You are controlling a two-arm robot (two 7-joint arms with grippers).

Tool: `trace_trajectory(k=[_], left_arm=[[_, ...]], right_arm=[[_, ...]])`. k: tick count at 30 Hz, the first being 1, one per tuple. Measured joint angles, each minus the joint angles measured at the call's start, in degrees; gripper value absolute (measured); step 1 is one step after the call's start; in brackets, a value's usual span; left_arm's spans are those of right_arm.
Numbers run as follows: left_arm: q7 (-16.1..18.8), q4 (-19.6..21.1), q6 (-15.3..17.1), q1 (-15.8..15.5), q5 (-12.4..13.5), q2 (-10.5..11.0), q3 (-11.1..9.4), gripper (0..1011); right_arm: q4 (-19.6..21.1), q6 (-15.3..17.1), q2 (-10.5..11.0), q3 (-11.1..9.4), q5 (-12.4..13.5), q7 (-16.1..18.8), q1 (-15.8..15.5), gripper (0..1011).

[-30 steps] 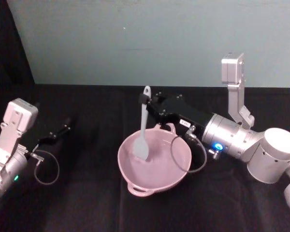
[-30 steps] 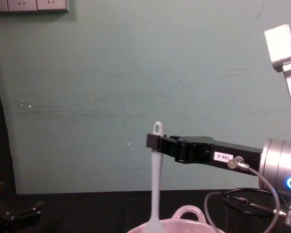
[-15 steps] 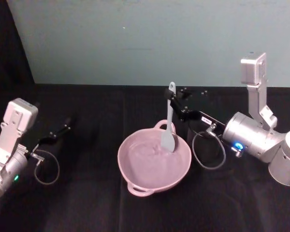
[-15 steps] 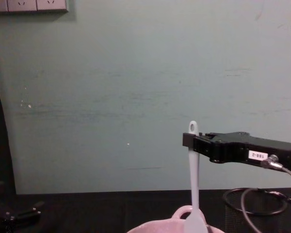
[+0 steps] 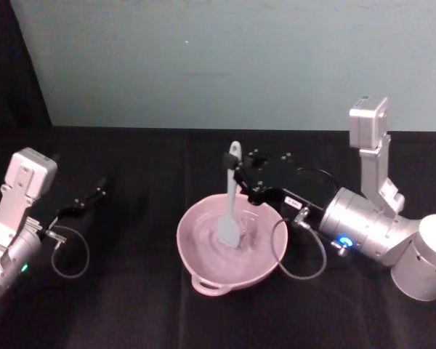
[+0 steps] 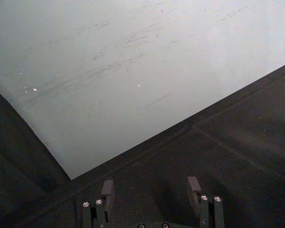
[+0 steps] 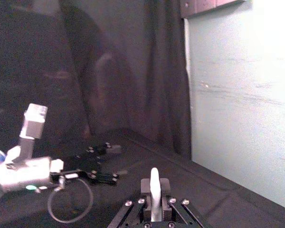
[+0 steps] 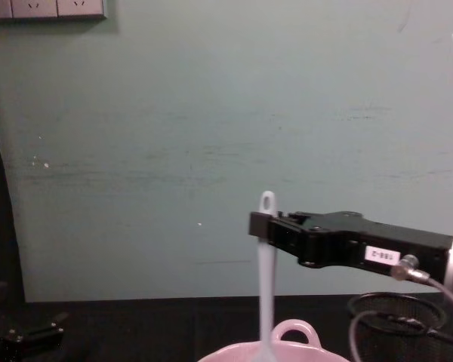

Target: Use the one hand to pick up the spoon and stir the clear water in the bowl.

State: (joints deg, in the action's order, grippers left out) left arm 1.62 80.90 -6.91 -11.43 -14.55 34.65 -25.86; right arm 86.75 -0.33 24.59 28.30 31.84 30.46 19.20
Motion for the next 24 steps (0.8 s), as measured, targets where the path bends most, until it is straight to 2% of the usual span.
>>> trace_trajectory(k=[4,9,15,20,24], left_arm=[[0.0,0.0,0.0,0.0,0.0,0.0,0.0,1005],[0.0,0.0,0.0,0.0,0.0,0.0,0.0,1005],[0.0,0.0,0.0,0.0,0.0,0.0,0.0,1005],[0.0,0.0,0.0,0.0,0.0,0.0,0.0,1005],[0.0,0.0,0.0,0.0,0.0,0.0,0.0,1005]], right_arm=[[-0.2,-0.39,-1.17,0.61,0.47,0.81,0.02,124],[-2.57,-0.99,-3.06,1.09,1.31,1.62,0.94,124],[-8.34,-1.89,-5.66,0.6,3.43,2.47,2.91,124],[-10.3,-2.52,-5.97,-0.53,3.76,1.85,3.45,124],[-10.34,-3.03,-5.38,-1.73,3.48,0.4,3.3,124]])
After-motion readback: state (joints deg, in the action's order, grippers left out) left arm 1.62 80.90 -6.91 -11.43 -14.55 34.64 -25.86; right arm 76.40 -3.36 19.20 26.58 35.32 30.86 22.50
